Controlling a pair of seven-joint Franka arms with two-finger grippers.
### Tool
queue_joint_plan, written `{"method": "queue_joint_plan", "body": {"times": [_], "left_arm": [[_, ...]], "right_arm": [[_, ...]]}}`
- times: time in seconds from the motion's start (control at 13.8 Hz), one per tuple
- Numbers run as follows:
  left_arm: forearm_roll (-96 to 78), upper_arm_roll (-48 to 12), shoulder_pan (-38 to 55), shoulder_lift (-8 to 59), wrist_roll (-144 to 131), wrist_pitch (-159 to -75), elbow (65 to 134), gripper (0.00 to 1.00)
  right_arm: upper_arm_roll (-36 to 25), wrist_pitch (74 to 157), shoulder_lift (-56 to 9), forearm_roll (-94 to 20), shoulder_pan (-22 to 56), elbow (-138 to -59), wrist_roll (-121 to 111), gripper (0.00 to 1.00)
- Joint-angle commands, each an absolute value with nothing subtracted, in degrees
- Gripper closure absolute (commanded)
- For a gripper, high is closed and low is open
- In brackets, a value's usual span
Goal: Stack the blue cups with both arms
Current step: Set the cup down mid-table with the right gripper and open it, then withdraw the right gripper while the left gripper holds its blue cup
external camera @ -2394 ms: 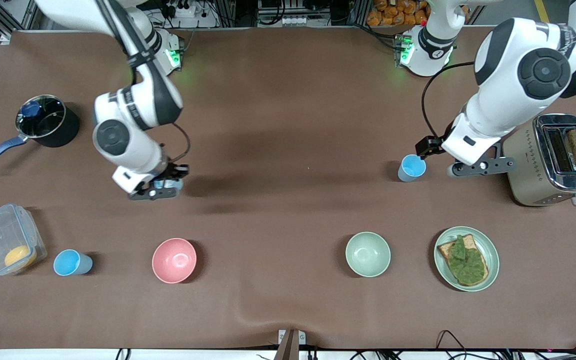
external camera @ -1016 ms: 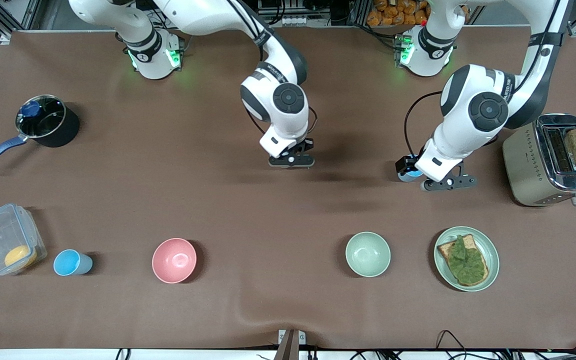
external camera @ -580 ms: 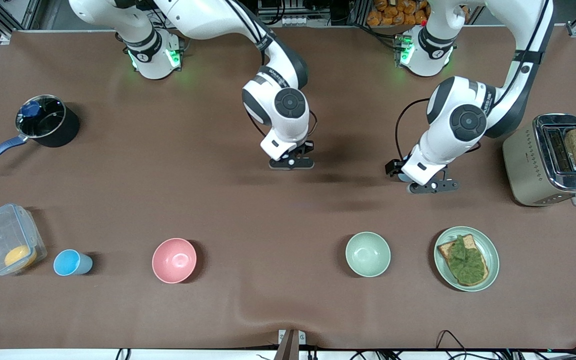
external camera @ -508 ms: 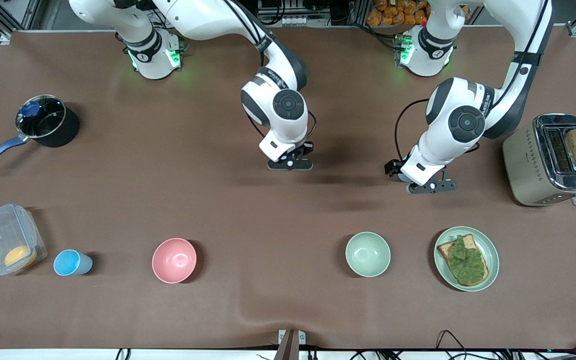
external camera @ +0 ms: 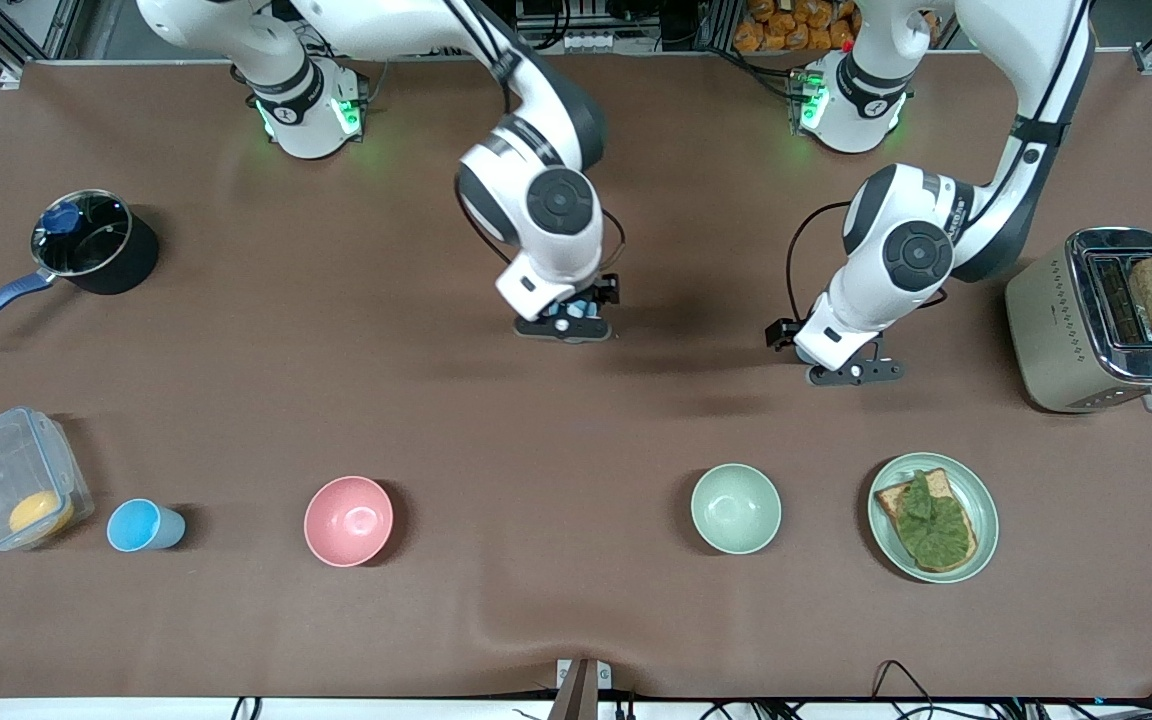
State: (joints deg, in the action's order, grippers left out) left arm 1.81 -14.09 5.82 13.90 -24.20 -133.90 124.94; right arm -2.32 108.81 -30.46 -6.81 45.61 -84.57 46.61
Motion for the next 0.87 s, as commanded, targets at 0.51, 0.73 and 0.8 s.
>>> {"method": "queue_joint_plan", "body": {"times": [0.51,0.73,0.8], "left_arm": [[3.4,-14.2,7.6,15.6,-26.1,-138.0,128.0,0.00],[3.4,-14.2,7.6,15.6,-26.1,-138.0,128.1,0.00],[3.3,-14.1,7.7,15.6,-26.1,-138.0,128.1,0.00]], "right_arm": [[-1.6,94.2,-20.4,-7.3,18.2,-86.3,13.6,0.00],[-1.7,92.8,-19.6,-7.0,14.1,-86.0,9.8,0.00],[-1.7,92.8,-19.6,-6.0,13.5,-85.9,9.8,0.00]]}}
